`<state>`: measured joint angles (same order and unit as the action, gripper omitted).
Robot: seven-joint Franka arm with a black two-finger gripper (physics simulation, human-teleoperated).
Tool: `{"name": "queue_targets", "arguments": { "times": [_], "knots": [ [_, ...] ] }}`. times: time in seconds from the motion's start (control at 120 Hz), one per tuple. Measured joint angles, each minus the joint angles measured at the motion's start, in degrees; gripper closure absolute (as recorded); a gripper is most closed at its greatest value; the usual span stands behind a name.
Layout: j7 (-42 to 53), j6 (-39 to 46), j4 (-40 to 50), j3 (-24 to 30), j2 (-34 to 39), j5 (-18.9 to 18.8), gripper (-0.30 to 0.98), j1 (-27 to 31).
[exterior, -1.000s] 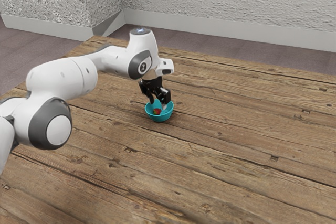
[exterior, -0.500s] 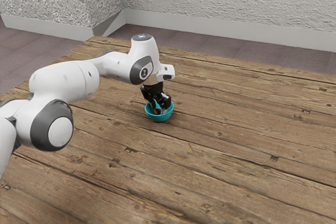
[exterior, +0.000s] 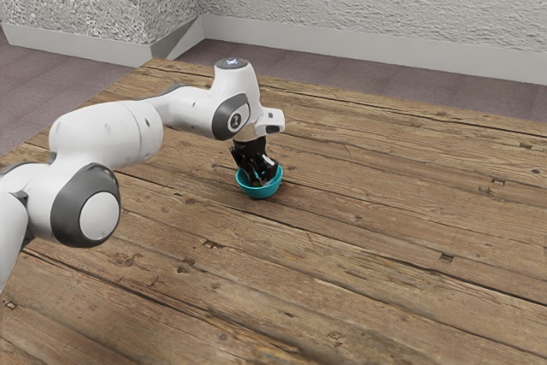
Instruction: Take strawberry from the bowl
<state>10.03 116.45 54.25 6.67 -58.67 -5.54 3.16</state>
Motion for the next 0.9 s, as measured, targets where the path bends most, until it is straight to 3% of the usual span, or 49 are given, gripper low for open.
{"name": "queue_targets", "arguments": {
  "times": [0.658, 0.9],
  "knots": [
    [-0.4, -0.7, 0.1, -0.1, 2.9, -0.5, 0.62, -0.2],
    [-0.7, -2.0, 0.1, 0.0, 7.1, -0.5, 0.64, -6.2]
  ]
}}
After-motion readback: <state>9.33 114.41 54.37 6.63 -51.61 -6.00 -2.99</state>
